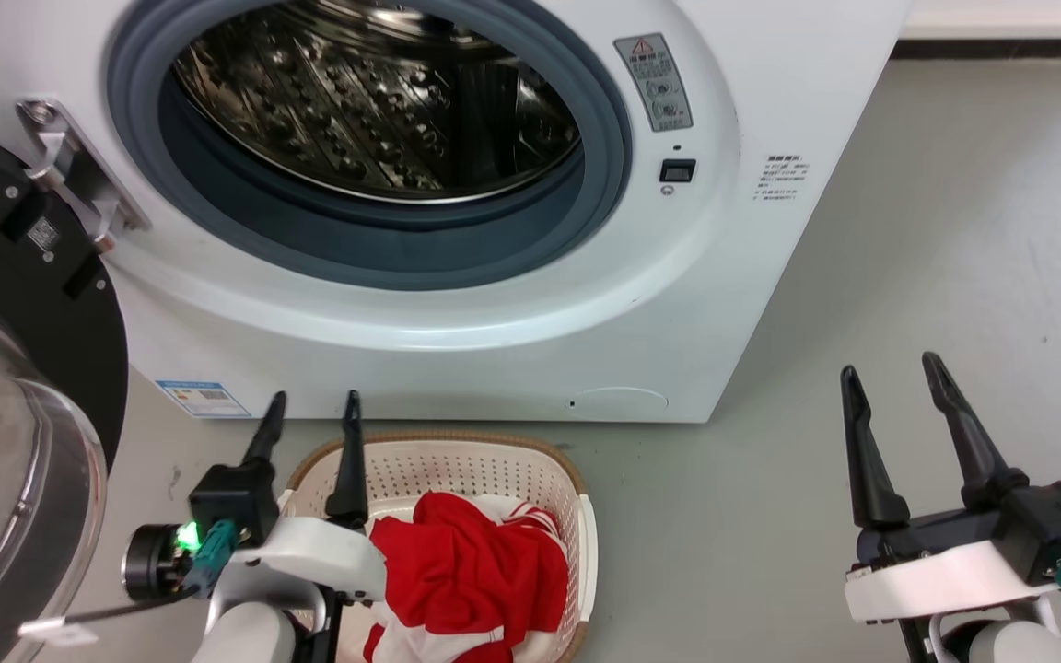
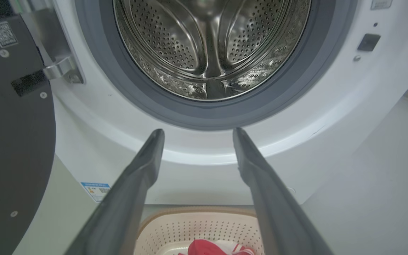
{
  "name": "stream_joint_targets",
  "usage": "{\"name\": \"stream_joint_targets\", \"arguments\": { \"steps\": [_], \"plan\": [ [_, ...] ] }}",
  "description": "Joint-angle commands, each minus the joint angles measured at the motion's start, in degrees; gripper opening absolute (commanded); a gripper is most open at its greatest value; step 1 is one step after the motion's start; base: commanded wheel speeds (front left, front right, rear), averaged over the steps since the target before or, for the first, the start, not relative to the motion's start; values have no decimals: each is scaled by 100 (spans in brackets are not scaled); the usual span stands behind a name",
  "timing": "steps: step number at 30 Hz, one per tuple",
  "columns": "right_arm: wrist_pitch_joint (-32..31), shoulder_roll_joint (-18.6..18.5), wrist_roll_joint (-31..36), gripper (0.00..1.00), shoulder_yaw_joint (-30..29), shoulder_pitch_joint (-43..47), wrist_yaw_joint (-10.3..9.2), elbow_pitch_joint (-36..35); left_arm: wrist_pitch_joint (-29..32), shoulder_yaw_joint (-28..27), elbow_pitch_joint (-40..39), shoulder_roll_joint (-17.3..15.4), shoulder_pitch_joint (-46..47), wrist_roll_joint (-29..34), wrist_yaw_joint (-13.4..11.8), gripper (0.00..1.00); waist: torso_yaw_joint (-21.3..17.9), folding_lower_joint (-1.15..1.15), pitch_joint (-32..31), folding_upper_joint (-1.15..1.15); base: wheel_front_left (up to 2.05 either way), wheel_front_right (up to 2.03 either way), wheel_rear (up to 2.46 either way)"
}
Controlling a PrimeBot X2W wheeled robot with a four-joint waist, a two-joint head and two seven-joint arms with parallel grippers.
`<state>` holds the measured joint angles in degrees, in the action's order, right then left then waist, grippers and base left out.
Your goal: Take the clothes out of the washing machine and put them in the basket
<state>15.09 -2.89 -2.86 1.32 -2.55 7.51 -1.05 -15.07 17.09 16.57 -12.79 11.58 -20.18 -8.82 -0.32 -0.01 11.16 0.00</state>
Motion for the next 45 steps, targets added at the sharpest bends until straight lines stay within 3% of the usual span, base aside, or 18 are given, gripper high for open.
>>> {"name": "stream_joint_targets", "arguments": {
  "steps": [1,7,16,40,41,45],
  "plan": [
    [12,4,16,100,-1,96,-4,15,-14,-94,-117,48,-103,78,-20,100,28,1,-97,0,0,0,0],
    [11,4,17,100,-9,261,-4,15,-14,-855,-907,400,-675,641,105,100,52,1,-353,0,0,0,0],
    [11,5,-30,100,-41,534,-4,-6,-14,-1499,-1343,743,-1250,1281,370,100,-7,1,-662,0,0,0,0],
    [11,4,-120,100,40,921,-4,51,-14,-1797,-1215,972,-1717,1765,601,100,-120,1,-1060,0,0,0,0],
    [0,0,-115,0,36,871,0,43,0,-1778,-1219,965,-1702,1748,583,0,-120,1,-1061,0,0,0,0],
    [-28,0,-212,0,55,897,1,192,65,-1791,-1005,981,-1709,1654,593,0,-119,1,-1062,0,0,0,0]
  ]
}}
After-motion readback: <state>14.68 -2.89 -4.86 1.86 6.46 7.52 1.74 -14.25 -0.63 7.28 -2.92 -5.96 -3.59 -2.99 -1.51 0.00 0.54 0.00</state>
